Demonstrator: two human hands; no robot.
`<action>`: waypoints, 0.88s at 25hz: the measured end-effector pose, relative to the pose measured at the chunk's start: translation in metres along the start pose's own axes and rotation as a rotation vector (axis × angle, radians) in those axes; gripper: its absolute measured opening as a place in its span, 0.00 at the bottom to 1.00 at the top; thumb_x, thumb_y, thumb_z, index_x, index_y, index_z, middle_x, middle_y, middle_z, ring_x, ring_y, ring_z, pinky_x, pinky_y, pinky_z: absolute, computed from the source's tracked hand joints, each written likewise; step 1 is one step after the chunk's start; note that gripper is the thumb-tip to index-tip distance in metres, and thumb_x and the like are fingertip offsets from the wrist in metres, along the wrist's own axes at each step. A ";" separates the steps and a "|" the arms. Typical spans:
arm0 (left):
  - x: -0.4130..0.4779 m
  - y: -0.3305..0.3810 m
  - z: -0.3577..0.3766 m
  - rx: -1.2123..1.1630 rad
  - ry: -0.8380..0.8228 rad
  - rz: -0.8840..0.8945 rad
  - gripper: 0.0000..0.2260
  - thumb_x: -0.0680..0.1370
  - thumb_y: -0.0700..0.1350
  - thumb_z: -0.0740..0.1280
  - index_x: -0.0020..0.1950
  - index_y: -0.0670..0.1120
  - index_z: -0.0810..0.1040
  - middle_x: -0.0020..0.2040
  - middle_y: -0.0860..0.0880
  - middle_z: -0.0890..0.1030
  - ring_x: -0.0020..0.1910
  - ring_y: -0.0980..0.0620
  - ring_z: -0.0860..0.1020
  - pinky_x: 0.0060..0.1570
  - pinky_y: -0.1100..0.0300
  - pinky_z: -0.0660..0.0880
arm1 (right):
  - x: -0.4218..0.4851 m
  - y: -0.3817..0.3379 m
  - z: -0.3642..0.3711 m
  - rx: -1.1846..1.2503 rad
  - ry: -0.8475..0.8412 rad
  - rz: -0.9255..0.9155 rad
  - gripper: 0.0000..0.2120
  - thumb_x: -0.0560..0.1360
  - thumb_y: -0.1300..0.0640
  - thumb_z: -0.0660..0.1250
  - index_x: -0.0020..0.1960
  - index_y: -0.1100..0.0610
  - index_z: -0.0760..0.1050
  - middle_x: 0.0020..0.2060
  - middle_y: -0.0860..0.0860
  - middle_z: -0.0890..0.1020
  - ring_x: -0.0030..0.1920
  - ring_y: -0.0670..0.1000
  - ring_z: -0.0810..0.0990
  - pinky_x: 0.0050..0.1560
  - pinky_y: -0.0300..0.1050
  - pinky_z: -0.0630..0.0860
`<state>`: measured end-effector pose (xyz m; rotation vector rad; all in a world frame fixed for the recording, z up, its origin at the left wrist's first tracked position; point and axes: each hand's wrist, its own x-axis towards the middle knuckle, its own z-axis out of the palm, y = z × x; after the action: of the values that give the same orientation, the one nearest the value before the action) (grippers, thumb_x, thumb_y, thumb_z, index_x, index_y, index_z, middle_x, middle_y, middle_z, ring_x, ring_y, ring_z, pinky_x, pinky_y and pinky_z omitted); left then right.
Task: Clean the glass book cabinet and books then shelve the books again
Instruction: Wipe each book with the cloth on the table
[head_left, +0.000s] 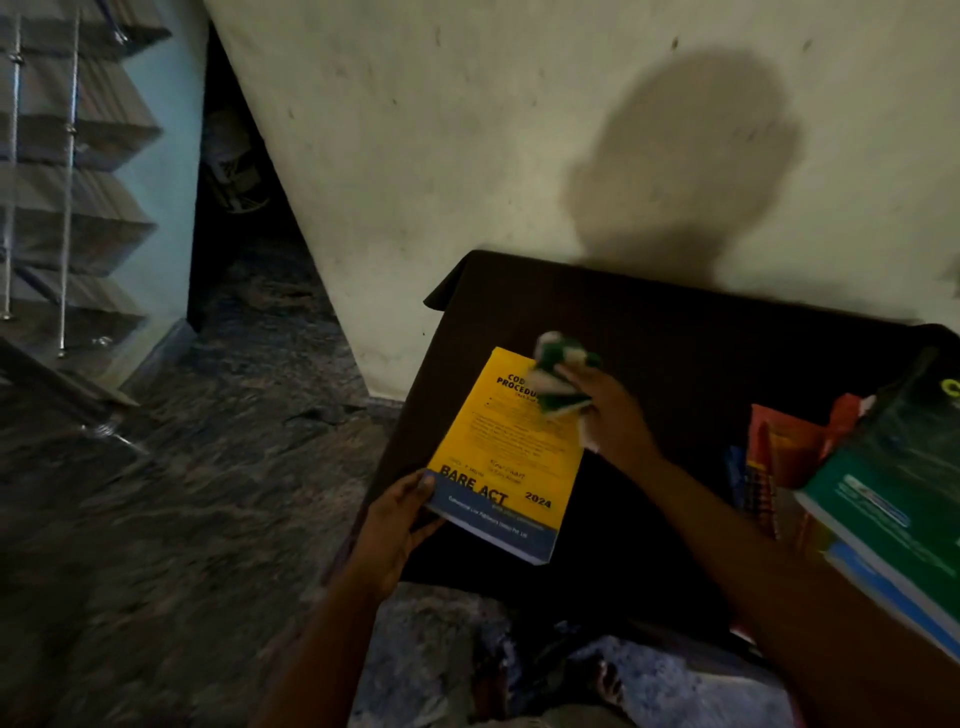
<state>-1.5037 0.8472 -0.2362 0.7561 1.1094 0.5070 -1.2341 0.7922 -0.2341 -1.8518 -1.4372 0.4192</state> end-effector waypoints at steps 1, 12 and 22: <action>0.001 -0.001 -0.002 0.037 -0.011 0.007 0.10 0.78 0.41 0.63 0.59 0.43 0.76 0.58 0.43 0.79 0.52 0.51 0.78 0.47 0.58 0.79 | 0.008 0.008 -0.007 0.061 0.014 0.129 0.19 0.77 0.66 0.60 0.66 0.55 0.72 0.65 0.59 0.73 0.63 0.57 0.73 0.66 0.57 0.69; -0.008 0.014 0.035 0.013 0.173 0.074 0.08 0.79 0.36 0.62 0.57 0.42 0.72 0.49 0.41 0.76 0.42 0.48 0.75 0.39 0.57 0.75 | -0.107 -0.044 0.040 -0.054 0.002 -0.250 0.21 0.81 0.49 0.51 0.57 0.57 0.79 0.56 0.54 0.80 0.61 0.50 0.73 0.61 0.32 0.67; -0.048 0.070 0.070 0.829 0.161 0.976 0.14 0.79 0.42 0.62 0.65 0.49 0.73 0.46 0.53 0.75 0.45 0.53 0.77 0.44 0.72 0.68 | -0.058 -0.067 -0.069 0.168 0.337 0.065 0.29 0.71 0.76 0.60 0.62 0.48 0.72 0.64 0.48 0.71 0.66 0.41 0.68 0.67 0.29 0.61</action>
<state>-1.4569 0.8393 -0.1374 2.0497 1.0360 0.9387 -1.2537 0.7205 -0.1497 -1.7395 -1.0850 0.2367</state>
